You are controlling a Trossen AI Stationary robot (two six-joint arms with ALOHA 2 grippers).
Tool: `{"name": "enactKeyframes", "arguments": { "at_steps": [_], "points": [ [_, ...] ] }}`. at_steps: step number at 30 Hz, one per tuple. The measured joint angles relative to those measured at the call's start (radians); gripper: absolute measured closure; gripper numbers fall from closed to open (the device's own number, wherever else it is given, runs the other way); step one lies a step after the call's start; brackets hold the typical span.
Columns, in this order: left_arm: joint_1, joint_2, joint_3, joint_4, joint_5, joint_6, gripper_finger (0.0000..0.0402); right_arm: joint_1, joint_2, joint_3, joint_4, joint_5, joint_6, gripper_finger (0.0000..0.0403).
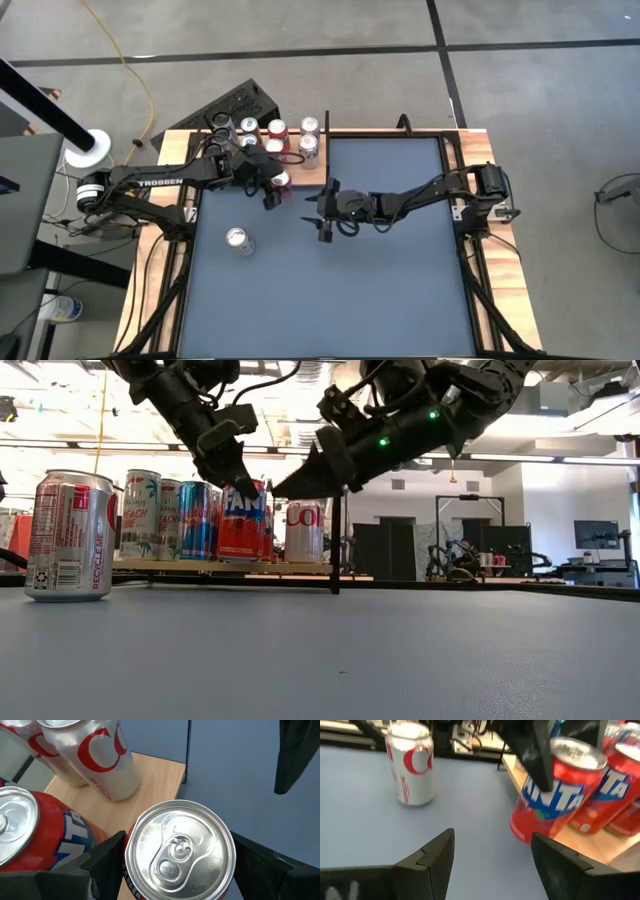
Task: Place canned beverage on shelf
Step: Put the red soda can on the shelf aligned with the other orange soda can
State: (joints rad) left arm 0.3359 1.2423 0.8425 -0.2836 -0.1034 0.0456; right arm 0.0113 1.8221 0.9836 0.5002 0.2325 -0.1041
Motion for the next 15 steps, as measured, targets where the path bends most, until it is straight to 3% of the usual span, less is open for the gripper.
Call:
{"name": "enactKeyframes", "arguments": {
  "at_steps": [7, 15],
  "points": [
    [0.0, 0.0, 0.0, 0.0, 0.003, 0.042, 0.0115, -0.008, 0.009, 0.0, 0.075, -0.001, 0.001, 0.0143],
    [0.0, -0.068, 0.0, -0.047, 0.018, 0.044, 0.0115, -0.011, 0.155, 0.002, 0.329, -0.014, 0.006, 0.0143]
  ]
}}
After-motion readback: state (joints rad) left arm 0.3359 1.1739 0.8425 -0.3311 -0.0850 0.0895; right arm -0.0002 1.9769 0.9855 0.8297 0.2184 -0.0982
